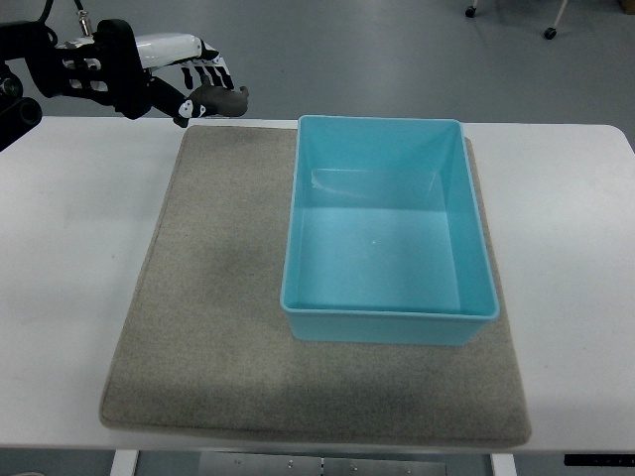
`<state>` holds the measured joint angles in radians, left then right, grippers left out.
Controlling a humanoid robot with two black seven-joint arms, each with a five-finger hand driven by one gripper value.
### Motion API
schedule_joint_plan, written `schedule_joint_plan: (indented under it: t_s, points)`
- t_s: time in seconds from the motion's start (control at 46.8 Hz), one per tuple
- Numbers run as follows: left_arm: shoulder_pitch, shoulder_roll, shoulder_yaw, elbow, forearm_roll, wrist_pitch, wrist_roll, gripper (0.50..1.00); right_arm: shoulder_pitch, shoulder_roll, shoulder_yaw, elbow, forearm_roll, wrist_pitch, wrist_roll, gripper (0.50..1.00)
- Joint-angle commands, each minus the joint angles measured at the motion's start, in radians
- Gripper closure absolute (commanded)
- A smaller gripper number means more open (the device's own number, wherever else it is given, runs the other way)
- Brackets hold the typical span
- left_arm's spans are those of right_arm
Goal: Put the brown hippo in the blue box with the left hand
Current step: 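Lift the hippo with the left hand up off the mat, then carry the hippo over the blue box and lower it inside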
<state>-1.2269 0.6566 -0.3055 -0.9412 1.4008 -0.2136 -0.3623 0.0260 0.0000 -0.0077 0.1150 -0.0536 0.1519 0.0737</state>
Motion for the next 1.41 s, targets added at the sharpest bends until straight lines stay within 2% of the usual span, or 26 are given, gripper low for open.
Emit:
schedule_joint_plan:
  t_s: [0.0, 0.256, 0.342, 0.62, 0.897, 1.047, 1.132, 1.239, 1.282, 1.389]
  points:
    - [-0.025, 0.003, 0.002, -0.04, 0.0, -0.004, 0.0, 1.0, 0.0, 0.0, 0.0, 0.0, 0.0, 0.0, 0.0, 0.564]
    - [-0.06, -0.011, 0.013, -0.168, 0.001, -0.007, 0.003, 1.0, 0.0, 0.0, 0.0, 0.0, 0.0, 0.0, 0.0, 0.564]
    - [-0.059, -0.054, 0.014, -0.188, 0.004, -0.007, 0.009, 1.0, 0.0, 0.0, 0.0, 0.0, 0.0, 0.0, 0.0, 0.564]
    - [-0.048, -0.212, 0.066, -0.154, 0.023, 0.005, 0.02, 1.0, 0.0, 0.0, 0.0, 0.0, 0.0, 0.0, 0.0, 0.564]
    - [-0.02, -0.298, 0.108, -0.07, 0.024, 0.013, 0.02, 1.0, 0.0, 0.0, 0.0, 0.0, 0.0, 0.0, 0.0, 0.564]
    - [0.004, -0.308, 0.108, -0.07, 0.023, 0.055, 0.02, 0.995, 0.0, 0.0, 0.0, 0.0, 0.0, 0.0, 0.0, 0.564]
    - [0.017, -0.31, 0.108, -0.071, 0.015, 0.109, 0.02, 0.834, 0.0, 0.0, 0.0, 0.0, 0.0, 0.0, 0.0, 0.564]
    - [0.026, -0.327, 0.108, -0.071, 0.003, 0.172, 0.019, 0.564, 0.0, 0.0, 0.0, 0.0, 0.0, 0.0, 0.0, 0.564]
    - [0.03, -0.336, 0.106, -0.07, 0.001, 0.189, 0.019, 0.523, 0.0, 0.0, 0.0, 0.0, 0.0, 0.0, 0.0, 0.564]
    - [0.046, -0.339, 0.106, -0.073, 0.0, 0.206, 0.019, 0.506, 0.0, 0.0, 0.0, 0.0, -0.002, 0.0, 0.0, 0.564]
